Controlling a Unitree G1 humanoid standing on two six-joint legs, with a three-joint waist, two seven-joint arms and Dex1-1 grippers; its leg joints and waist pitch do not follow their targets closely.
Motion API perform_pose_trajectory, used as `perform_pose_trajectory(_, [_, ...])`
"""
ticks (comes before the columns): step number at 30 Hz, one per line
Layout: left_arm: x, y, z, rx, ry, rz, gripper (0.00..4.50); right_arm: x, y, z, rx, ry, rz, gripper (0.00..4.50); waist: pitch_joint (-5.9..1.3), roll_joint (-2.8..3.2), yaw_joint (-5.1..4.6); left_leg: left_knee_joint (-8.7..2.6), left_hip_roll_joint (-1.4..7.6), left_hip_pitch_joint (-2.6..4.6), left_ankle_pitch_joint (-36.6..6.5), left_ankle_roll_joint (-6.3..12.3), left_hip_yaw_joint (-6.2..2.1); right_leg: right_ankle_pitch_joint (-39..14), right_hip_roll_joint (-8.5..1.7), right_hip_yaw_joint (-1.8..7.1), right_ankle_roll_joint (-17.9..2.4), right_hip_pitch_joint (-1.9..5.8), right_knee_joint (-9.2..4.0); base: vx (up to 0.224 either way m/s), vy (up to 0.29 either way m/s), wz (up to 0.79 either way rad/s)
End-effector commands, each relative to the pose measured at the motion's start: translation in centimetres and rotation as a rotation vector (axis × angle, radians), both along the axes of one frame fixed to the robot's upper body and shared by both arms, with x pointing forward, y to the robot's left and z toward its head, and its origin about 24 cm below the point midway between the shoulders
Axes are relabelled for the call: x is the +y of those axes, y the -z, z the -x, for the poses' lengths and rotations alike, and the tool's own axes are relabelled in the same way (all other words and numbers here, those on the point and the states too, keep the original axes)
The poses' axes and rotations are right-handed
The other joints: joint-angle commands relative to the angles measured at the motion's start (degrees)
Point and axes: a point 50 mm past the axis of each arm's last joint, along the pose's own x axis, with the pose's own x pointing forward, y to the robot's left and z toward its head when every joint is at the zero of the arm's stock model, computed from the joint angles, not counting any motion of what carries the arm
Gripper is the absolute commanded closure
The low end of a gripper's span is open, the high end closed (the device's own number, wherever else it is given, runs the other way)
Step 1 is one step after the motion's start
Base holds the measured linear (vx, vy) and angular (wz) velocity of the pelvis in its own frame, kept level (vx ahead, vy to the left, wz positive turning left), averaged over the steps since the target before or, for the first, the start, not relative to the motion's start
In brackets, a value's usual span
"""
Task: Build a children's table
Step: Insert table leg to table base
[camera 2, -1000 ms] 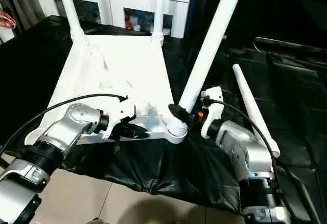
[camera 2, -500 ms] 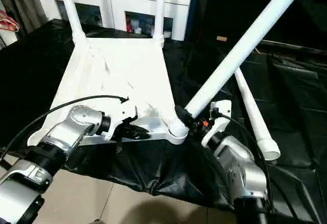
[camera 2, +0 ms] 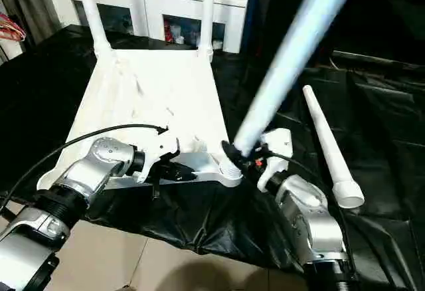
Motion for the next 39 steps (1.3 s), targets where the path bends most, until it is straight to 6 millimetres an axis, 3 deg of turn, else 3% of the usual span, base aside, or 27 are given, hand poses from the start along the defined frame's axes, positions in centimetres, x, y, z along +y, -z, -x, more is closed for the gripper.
perform_pose_trajectory(1, [0.8, -0.1, -0.3, -0.012, -0.061, 0.002, 4.50, -0.2, 2.3, 0.5, 0.119, -0.010, 0.061, 2.63, -2.52, -0.19, -0.28, -4.95, -0.38, -0.13, -23.2, -0.01, 0.01, -32.4, -1.89, 1.00, -4.5, 1.81, -6.14, 0.000, 0.000, 0.00])
perform_pose_trajectory(5, [0.9, -0.1, -0.3, -0.013, -0.058, 0.000, 4.50, 0.0, 2.3, 0.4, 0.121, -0.040, 0.070, 2.63, -2.71, -0.27, -0.49, -5.16, -0.32, -0.21, -21.8, 0.26, 0.07, -30.0, -1.88, 0.97, -4.8, 2.05, -6.17, 0.000, 0.000, 0.00])
perform_pose_trajectory(7, [0.9, -0.1, -0.2, -0.014, -0.053, -0.002, 4.50, 0.2, 2.3, 0.4, 0.130, -0.077, 0.082, 2.63, -2.70, -0.80, -0.50, -5.13, -0.30, -0.25, -21.1, 0.58, 0.26, -28.5, -1.81, 1.07, -5.4, 1.99, -6.11, 0.000, 0.000, 0.00])
perform_pose_trajectory(8, [1.0, -0.1, -0.2, -0.014, -0.051, -0.002, 4.50, 0.3, 2.4, 0.4, 0.135, -0.095, 0.088, 2.63, -2.71, -0.57, -0.47, -5.18, -0.25, -0.28, -21.0, 0.62, 0.24, -28.3, -1.84, 1.10, -5.6, 2.05, -5.97, 0.000, 0.000, 0.00])
perform_pose_trajectory(10, [1.2, -0.3, -0.1, -0.020, -0.039, -0.006, 4.50, 0.3, 2.5, 0.5, 0.142, -0.135, 0.101, 2.63, -2.70, -1.03, -0.47, -5.13, -0.24, -0.46, -20.3, 0.90, 0.33, -28.4, -1.90, 1.12, -5.6, 2.10, -5.96, 0.000, 0.000, 0.00])
perform_pose_trajectory(17, [1.4, -1.0, 0.1, -0.028, 0.017, 0.000, 4.50, 0.1, 2.4, 0.5, 0.151, -0.222, 0.101, 2.63, -3.00, -1.25, -0.28, -5.08, -0.09, -0.44, -17.5, 1.08, 0.55, -23.7, -1.84, 1.26, -6.9, 2.32, -5.46, 0.000, 0.000, 0.00])
perform_pose_trajectory(20, [1.4, -1.8, 0.5, -0.018, 0.102, 0.015, 4.50, 0.0, 2.4, 0.8, 0.161, -0.323, 0.103, 2.63, -3.15, -1.30, -0.23, -5.01, 0.07, -0.45, -16.6, 1.30, 0.56, -20.4, -1.85, 1.26, -8.3, 2.53, -4.97, 0.000, 0.000, 0.00])
perform_pose_trajectory(24, [1.9, -2.3, 1.0, -0.002, 0.194, -0.017, 4.50, -0.2, 2.5, 1.1, 0.171, -0.431, 0.134, 2.63, -3.42, -1.27, -0.06, -4.83, 0.15, -0.32, -13.5, 1.55, 0.69, -12.3, -1.68, 1.25, -11.0, 2.84, -4.03, 0.000, 0.000, 0.00])
perform_pose_trajectory(29, [2.6, -2.6, 0.8, 0.004, 0.224, -0.057, 4.50, -0.1, 2.4, 1.2, 0.158, -0.514, 0.163, 2.63, -3.54, -1.39, 0.03, -4.41, 0.02, 0.01, -10.6, 2.39, 0.96, -4.0, -1.54, 1.31, -14.0, 3.14, -3.15, 0.000, 0.000, 0.00])
perform_pose_trajectory(31, [3.0, -2.6, 0.5, -0.003, 0.219, -0.079, 4.50, 0.2, 2.4, 1.2, 0.148, -0.552, 0.167, 2.63, -3.49, -1.50, 0.14, -4.44, -0.01, 0.02, -11.2, 2.47, 0.98, -4.5, -1.60, 1.28, -14.1, 3.20, -3.22, 0.000, 0.000, 0.00])
perform_pose_trajectory(34, [3.2, -2.8, 0.3, -0.015, 0.201, -0.085, 4.50, 0.5, 2.4, 1.3, 0.140, -0.569, 0.168, 2.63, -3.26, -1.59, 0.43, -4.67, 0.05, 0.09, -13.7, 1.65, 0.88, -9.7, -1.77, 1.31, -13.1, 3.19, -3.65, 0.000, 0.000, 0.00])
perform_pose_trajectory(39, [2.9, -3.1, -0.8, -0.056, 0.068, -0.054, 4.50, 0.9, 2.5, 0.1, 0.117, -0.461, 0.127, 2.63, -3.00, -1.53, 0.40, -4.97, 0.10, 0.18, -16.8, 0.44, 0.75, -16.3, -1.90, 1.29, -11.6, 2.80, -4.28, 0.000, 0.000, 0.00])
